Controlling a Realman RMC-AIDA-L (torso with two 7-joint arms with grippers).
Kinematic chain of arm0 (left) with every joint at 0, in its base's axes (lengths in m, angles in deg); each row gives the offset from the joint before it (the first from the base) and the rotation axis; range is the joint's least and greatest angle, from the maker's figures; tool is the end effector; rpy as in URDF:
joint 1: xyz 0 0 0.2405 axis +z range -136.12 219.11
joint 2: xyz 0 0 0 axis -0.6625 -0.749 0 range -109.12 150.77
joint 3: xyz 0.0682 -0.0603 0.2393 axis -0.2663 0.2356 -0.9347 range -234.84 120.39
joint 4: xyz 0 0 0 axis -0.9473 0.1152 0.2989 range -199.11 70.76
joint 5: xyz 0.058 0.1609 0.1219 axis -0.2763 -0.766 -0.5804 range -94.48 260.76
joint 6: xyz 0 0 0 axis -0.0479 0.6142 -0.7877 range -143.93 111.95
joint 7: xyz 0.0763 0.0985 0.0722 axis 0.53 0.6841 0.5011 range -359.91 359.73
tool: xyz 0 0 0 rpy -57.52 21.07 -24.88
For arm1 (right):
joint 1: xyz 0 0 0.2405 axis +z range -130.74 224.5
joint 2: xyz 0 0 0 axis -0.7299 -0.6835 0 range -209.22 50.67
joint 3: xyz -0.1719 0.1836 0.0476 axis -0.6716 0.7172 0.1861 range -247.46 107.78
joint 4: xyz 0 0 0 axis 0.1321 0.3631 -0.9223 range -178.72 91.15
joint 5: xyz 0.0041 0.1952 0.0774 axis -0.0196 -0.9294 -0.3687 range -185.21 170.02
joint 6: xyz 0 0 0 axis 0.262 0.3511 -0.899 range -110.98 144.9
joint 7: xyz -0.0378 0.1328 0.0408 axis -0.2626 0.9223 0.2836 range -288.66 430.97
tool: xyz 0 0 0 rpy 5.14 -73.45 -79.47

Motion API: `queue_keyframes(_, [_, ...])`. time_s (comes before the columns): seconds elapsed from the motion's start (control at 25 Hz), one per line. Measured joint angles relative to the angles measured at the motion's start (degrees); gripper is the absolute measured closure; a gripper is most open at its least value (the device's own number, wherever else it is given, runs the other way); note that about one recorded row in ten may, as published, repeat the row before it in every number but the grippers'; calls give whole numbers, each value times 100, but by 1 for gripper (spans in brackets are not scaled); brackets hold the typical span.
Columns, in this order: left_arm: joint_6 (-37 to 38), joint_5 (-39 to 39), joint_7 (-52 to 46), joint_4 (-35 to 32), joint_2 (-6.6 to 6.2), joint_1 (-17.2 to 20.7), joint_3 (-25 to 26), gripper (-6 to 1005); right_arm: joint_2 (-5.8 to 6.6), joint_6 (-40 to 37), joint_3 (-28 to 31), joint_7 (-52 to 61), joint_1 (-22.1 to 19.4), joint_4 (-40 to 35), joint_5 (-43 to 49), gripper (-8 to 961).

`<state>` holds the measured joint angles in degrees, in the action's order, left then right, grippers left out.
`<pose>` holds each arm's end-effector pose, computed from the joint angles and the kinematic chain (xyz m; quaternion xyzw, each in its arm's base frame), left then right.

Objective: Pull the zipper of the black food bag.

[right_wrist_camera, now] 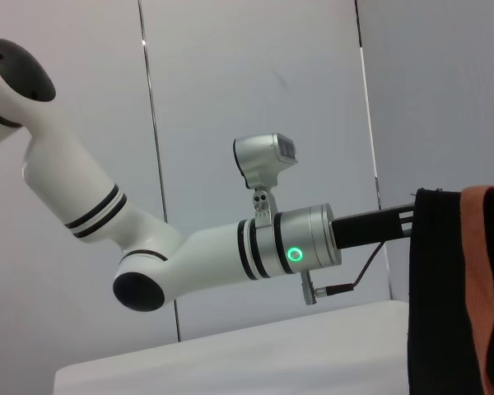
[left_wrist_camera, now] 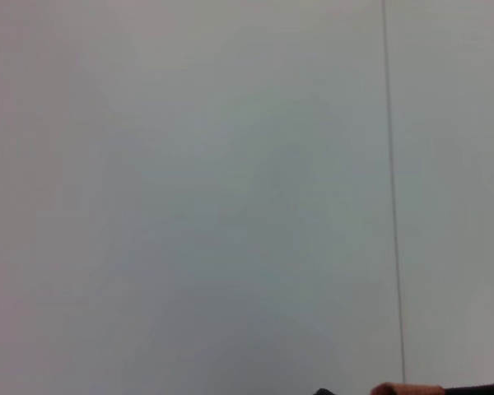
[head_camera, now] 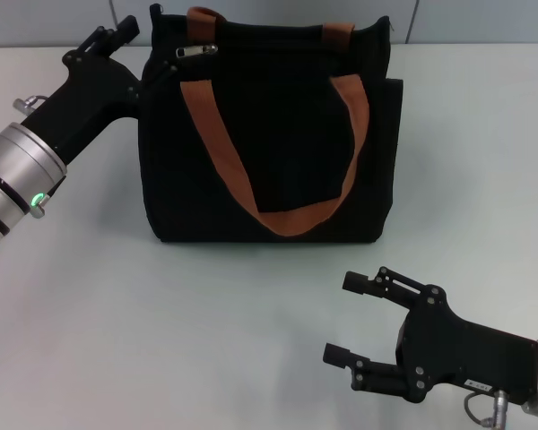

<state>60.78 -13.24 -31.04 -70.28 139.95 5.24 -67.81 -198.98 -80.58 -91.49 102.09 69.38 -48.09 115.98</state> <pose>-0.2636 0.3655 -0.0160 -0.8073 -0.1411 -0.3769 0.4317 0.2825 0.2109 -0.0738 -0.9081 0.1013 0.3810 0.1413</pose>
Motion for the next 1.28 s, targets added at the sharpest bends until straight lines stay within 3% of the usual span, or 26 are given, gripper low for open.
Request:
queue_keyframes(0.48, [130, 14, -30, 183, -9, 68, -131, 345, 0, 70, 11, 0, 23, 0, -4, 209])
queue_keyframes(0.8, [319, -23, -692, 215, -25, 36, -215, 546, 1, 73, 71, 1, 6, 138, -136, 219])
queue_keyframes(0.92, [343, -32, -1494, -2, -39, -37, -526, 746, 8, 48, 138, 31, -3, 167, -145, 223])
queue_keyframes(1.16, [318, -15, -2429, -639, -23, -282, -1808, 901, 27, -15, 293, 79, -16, 203, -151, 230])
queue_keyframes(1.28, [312, 81, -2713, -765, -5, -340, -1888, 979, 27, -121, 330, 115, -8, 214, -151, 234])
